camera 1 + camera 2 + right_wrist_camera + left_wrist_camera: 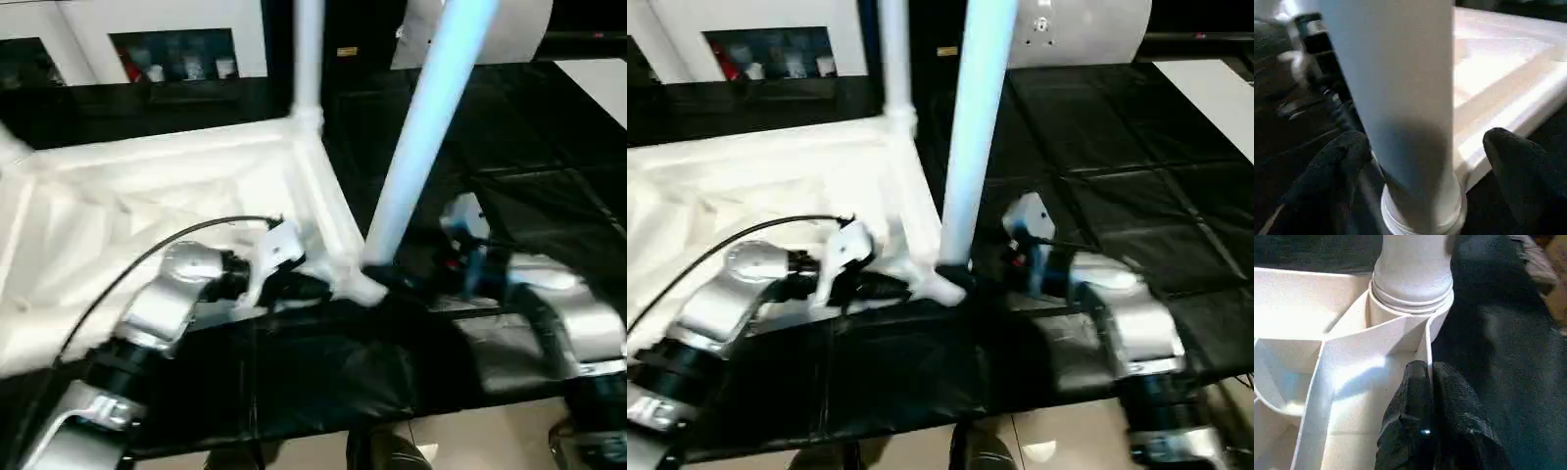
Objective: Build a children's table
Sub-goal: Rotate leg to tighten
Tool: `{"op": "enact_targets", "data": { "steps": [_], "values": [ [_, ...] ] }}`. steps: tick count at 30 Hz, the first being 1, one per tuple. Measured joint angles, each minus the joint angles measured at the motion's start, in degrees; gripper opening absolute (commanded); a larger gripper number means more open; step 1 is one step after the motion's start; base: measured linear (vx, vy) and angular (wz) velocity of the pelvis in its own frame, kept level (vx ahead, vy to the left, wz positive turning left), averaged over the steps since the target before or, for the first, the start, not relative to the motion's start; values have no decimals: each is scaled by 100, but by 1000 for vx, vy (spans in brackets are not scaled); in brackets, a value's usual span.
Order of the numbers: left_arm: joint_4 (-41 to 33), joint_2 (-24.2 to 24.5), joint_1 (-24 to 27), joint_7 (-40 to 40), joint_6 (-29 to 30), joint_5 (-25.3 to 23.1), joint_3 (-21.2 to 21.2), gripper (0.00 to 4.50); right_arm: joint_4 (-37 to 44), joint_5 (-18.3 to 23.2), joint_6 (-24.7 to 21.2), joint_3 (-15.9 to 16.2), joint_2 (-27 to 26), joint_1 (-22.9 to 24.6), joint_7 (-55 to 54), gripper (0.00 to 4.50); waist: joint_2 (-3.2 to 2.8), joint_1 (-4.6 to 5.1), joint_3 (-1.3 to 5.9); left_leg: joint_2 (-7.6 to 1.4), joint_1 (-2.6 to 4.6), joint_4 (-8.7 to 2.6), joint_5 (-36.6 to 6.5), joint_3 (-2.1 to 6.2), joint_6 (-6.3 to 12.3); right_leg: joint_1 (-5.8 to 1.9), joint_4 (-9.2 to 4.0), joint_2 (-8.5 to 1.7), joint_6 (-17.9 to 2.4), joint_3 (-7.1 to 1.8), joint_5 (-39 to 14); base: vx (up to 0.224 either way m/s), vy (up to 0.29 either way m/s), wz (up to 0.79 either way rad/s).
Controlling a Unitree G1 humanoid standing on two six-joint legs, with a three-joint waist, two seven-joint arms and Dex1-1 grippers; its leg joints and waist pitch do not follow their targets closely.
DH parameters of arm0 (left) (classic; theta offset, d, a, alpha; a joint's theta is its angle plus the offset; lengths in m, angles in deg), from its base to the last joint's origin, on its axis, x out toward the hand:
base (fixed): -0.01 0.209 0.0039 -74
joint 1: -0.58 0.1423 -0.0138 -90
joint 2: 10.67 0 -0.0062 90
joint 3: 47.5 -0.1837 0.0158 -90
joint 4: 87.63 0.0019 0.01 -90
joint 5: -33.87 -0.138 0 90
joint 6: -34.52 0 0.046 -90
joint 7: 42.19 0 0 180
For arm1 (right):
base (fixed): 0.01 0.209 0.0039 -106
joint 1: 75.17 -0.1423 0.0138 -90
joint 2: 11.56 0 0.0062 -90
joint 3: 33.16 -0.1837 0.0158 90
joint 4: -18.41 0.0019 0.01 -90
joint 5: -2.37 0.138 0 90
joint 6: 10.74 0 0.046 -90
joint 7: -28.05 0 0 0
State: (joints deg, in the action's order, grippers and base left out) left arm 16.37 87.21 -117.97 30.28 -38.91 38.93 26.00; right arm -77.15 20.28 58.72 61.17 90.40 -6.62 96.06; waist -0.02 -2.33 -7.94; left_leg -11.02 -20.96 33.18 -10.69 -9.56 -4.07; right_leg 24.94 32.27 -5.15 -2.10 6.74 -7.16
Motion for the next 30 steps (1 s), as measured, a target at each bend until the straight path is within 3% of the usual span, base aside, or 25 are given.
{"op": "enact_targets", "data": {
  "steps": [5, 12, 13, 15, 24, 30],
  "values": [
    [111, 336, -100, 645, -238, 78, -174, 0, -250, -14, 134, 409, 372, -173, 892, 383, 3, -49, -1, -1, -4, 16, 0, -2, 0, -3, 3, -3, 0, -2, 0, 0, 0, 0],
    [218, 409, -179, 925, -428, 78, -270, 0, -594, -45, 336, 648, 347, -411, 1318, 337, 5, -108, -1, -2, -9, 29, -1, -3, 1, -2, 16, -5, -5, -4, 3, 0, 0, 0],
    [223, 408, -183, 925, -441, 78, -274, 0, -639, -55, 359, 674, 333, -425, 1334, 307, 5, -110, -1, -2, -10, 30, -1, -5, 1, -1, 20, -6, -5, -4, 3, 0, 0, 0],
    [265, 407, -210, 941, -472, 78, -304, 0, -768, -75, 456, 742, 283, -475, 1378, 294, 5, -112, -1, -2, -10, 34, -1, -6, 1, 1, 31, -8, -4, -4, 1, 0, 0, 0],
    [347, 388, -239, 945, -580, 74, -346, 0, -876, -84, 618, 810, 185, -539, 1487, 215, 11, -119, -4, -2, -9, 41, 0, -3, -1, 1, 40, -11, 23, -8, -15, 0, 0, 0],
    [367, 391, -239, 954, -626, 81, -345, 0, -899, -89, 703, 836, 189, -547, 1494, 201, 12, -118, -4, -2, -9, 39, -1, -3, -1, 1, 41, -11, 26, -8, -17, 0, 0, 0]
  ]
}}
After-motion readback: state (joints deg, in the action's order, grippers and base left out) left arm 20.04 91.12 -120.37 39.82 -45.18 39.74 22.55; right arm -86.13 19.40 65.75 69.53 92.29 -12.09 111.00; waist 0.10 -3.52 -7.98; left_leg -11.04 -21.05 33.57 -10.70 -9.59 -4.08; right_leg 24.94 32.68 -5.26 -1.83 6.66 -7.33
